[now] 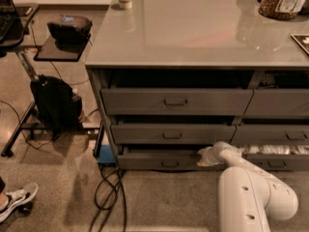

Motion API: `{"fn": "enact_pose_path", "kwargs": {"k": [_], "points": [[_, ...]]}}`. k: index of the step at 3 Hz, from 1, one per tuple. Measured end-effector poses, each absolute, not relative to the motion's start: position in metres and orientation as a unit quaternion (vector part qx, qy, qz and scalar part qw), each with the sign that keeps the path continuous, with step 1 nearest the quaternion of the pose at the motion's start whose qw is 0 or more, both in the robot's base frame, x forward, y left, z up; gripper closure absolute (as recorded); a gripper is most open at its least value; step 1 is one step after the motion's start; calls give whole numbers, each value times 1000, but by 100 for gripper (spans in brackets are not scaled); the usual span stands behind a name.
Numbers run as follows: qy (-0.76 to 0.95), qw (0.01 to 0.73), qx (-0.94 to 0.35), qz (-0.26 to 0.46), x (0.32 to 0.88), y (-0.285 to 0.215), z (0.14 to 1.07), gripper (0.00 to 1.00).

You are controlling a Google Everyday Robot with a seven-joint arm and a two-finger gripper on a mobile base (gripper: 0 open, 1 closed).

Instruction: Open bottom drawer

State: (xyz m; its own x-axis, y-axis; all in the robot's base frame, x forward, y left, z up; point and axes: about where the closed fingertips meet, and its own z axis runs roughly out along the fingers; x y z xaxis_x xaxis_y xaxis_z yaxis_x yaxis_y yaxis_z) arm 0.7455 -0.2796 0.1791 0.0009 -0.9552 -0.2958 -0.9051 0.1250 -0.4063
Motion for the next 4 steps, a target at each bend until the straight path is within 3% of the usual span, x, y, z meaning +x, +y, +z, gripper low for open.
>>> {"fn": "enact_pose_path", "kwargs": {"k": [1,4], "points": [[705,256,-660,-49,746,-282,179,100],[707,244,-662,-49,725,-280,172,100]]}}
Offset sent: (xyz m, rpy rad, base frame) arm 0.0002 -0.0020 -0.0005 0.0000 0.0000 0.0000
